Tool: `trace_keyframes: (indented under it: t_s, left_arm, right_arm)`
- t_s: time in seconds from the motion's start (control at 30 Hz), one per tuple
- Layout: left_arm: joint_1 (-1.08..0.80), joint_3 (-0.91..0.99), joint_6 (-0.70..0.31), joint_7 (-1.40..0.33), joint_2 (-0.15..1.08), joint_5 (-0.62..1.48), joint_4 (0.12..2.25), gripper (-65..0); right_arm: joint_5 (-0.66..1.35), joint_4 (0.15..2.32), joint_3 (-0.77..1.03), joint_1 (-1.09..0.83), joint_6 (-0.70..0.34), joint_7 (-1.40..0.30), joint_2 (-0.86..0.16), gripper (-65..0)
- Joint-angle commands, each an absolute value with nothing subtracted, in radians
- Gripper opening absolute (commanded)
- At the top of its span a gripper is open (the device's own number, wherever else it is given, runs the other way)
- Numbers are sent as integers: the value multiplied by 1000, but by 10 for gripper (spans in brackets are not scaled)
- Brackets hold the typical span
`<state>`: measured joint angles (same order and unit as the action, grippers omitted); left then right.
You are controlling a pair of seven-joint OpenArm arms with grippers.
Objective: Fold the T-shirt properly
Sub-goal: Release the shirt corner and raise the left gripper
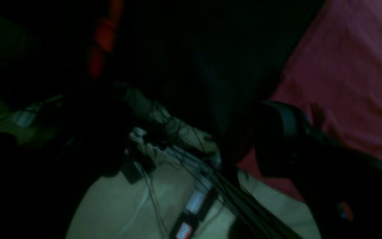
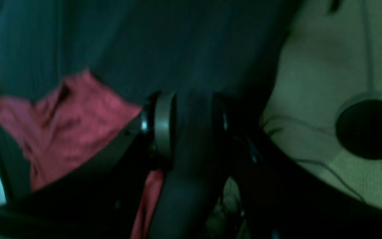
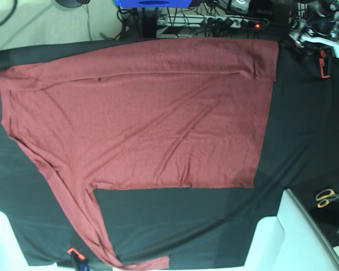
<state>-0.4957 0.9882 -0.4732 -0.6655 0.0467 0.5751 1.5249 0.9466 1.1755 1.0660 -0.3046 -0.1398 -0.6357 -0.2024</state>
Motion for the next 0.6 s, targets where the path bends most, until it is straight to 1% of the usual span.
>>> trace_keyframes:
  t_s: [0.0,0.07,0.13,0.17,0.23,0.27,0.3,0.33,0.37,0.4,0.43,0.47,0.5,0.57]
  left_arm:
    - [-492,1015,-483,-647,58,588,1555,-92]
    - [-475,1064,-486,-665,59,588,1560,-92]
    - [-447,1122,-489,-717,70,593,1563,-92]
    - [-429,1159,-490,-754,74,599,1560,-92]
    - [-412,1245,-513,-822,81,650,1557,-95]
    - [-414,1274,-544,-842,82,677,1557,-100]
    - [-414,1302,-581,-857,85,704,1558,-130]
    - [-415,1320,-613,-869,91,717,1563,-193]
    - [-415,1330,-639,-877,96,722,1563,-268]
    - [-415,1339,-665,-883,96,717,1563,-382]
    - [-415,1346,-677,-888,96,717,1563,-484]
    - [-415,1357,-687,-888,94,717,1563,-599]
    - [-418,1363,-688,-888,93,717,1558,-650]
    - [-440,1357,-690,-888,94,720,1554,-650]
  right_arm:
    - [966,1214,1069,-318,-157,-645,-222,-473]
    - [969,1257,1069,-334,-185,-700,-213,-435]
    - [969,1291,1069,-334,-255,-731,-176,-360]
    - [969,1308,1069,-334,-286,-743,-173,-317]
    - [967,1314,1067,-329,-311,-753,-168,-251]
    - [964,1314,1066,-317,-312,-759,-168,-236]
    - [964,1314,1066,-311,-312,-762,-168,-233]
    - [964,1313,1066,-308,-312,-762,-168,-233]
    - [964,1311,1066,-306,-312,-762,-168,-233]
    - [964,1305,1066,-302,-312,-762,-168,-233]
    - [964,1293,1066,-289,-312,-763,-168,-233]
    - [964,1273,1066,-280,-312,-763,-168,-233]
    - [964,1245,1066,-271,-314,-763,-168,-233]
    - [964,1184,1066,-251,-317,-768,-170,-233]
